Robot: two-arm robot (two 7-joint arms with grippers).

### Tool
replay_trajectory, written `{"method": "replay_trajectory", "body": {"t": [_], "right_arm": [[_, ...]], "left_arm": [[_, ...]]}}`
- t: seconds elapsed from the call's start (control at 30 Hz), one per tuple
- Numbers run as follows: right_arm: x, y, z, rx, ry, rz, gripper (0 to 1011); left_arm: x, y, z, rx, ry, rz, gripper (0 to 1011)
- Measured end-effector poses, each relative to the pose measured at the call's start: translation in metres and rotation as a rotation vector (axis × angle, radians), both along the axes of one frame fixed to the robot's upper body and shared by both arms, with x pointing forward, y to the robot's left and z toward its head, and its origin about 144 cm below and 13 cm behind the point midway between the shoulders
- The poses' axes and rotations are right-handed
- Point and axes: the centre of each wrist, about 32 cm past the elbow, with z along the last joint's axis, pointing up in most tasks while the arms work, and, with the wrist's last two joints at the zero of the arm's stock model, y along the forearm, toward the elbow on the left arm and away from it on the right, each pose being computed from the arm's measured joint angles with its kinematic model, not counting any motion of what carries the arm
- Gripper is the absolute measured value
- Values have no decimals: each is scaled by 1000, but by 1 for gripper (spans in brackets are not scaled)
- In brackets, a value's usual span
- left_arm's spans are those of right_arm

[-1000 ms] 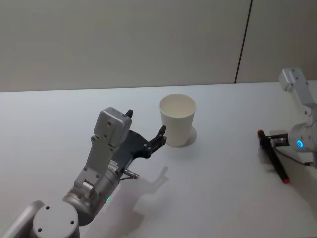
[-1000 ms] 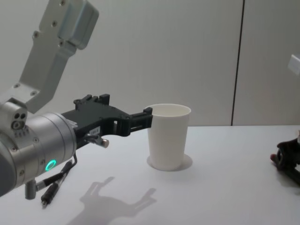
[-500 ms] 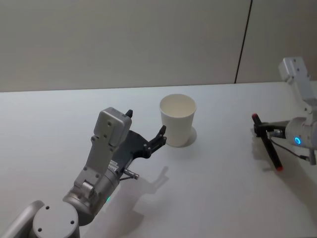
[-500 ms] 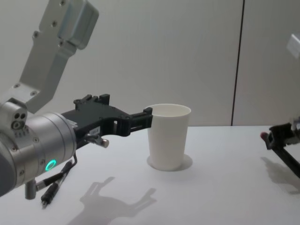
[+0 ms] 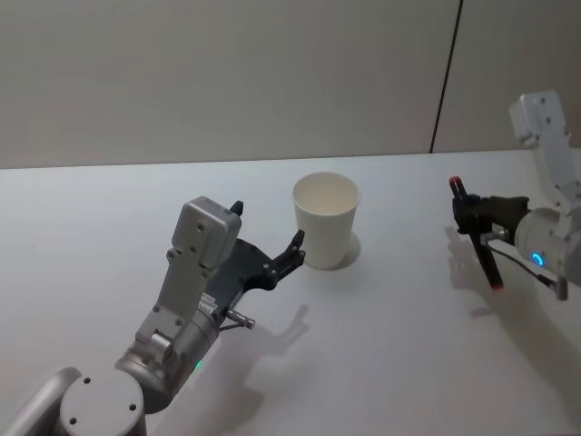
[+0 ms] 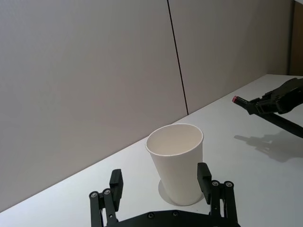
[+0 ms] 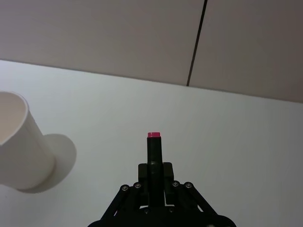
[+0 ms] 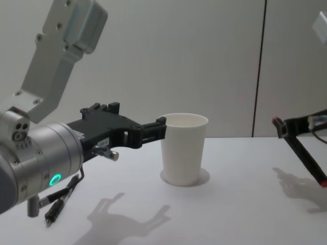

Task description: Place the pen into the pen holder.

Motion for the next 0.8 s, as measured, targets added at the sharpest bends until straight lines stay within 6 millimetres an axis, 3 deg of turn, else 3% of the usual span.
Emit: {"method": "replay_trajectory", "body": {"t": [0.8], "right_arm": [[-19, 18, -23, 4, -394, 68, 167]], "left_arm": [[0, 0, 0, 0, 0, 0, 1000]]}}
